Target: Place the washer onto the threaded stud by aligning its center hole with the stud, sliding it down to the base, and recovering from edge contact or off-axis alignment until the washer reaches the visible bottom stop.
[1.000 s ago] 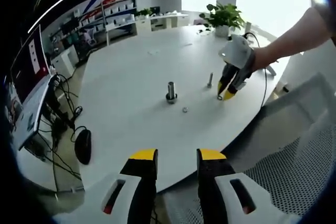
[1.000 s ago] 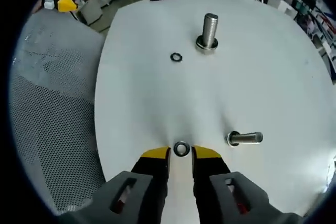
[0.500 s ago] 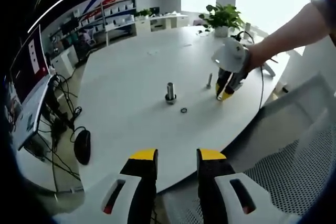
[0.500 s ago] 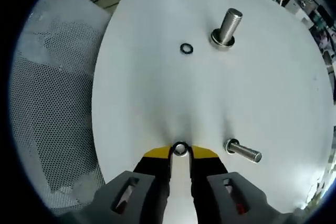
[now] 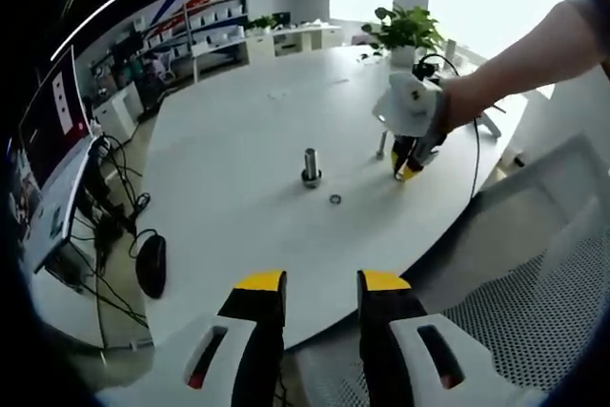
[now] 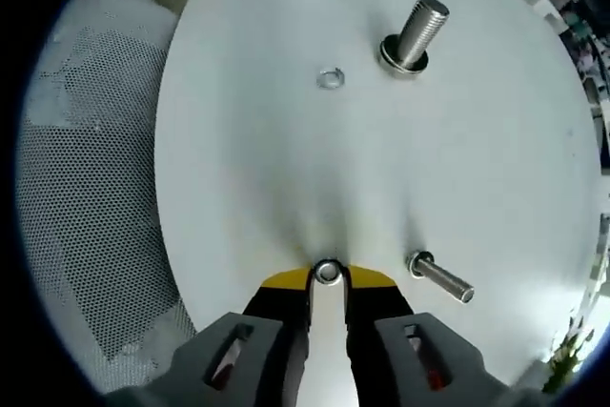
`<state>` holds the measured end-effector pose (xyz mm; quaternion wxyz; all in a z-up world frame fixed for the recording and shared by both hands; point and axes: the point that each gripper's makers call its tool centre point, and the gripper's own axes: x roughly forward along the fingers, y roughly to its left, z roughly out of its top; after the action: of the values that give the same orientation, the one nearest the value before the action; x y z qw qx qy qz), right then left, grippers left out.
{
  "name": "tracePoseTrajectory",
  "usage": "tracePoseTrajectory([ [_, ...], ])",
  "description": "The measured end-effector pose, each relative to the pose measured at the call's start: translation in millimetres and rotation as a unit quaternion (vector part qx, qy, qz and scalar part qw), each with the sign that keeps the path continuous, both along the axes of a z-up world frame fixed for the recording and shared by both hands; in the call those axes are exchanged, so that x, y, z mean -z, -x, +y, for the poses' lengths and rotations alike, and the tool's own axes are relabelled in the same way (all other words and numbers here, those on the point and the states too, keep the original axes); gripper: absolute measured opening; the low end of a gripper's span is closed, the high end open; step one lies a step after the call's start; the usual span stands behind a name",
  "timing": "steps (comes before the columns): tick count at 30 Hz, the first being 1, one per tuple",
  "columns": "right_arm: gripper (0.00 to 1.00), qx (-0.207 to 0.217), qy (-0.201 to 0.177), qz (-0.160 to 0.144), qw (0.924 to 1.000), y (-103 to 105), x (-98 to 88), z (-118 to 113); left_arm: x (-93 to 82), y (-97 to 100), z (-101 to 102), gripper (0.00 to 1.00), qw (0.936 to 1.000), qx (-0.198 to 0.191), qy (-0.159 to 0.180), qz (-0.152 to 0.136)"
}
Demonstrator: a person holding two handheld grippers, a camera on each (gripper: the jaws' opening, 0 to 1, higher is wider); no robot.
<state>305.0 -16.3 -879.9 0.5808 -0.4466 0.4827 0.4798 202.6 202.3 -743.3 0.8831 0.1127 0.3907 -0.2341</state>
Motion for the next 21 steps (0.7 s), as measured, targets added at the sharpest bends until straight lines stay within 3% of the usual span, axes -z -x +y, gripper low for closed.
tracePoseTrajectory([
  [2,0.14,0.003,-0.034,-0.009,0.9994,0.7,-0.9,0.2,-0.4,-0.3,0.1,0.28,1.0000,0.000,0.000,-0.001],
  [5,0.14,0.053,-0.063,0.012,0.9965,1.8,-0.9,-4.6,-0.4,-0.4,0.1,0.28,1.0000,0.000,0.001,-0.002],
  [14,0.13,0.120,-0.092,0.024,0.9882,-3.4,-7.0,-23.2,-0.7,-1.2,1.4,0.28,1.0000,-0.003,0.001,-0.004],
  [21,0.13,0.148,-0.121,0.009,0.9815,-20.0,-28.5,-30.1,0.0,-0.9,0.7,0.28,1.0000,0.001,-0.002,-0.002],
])
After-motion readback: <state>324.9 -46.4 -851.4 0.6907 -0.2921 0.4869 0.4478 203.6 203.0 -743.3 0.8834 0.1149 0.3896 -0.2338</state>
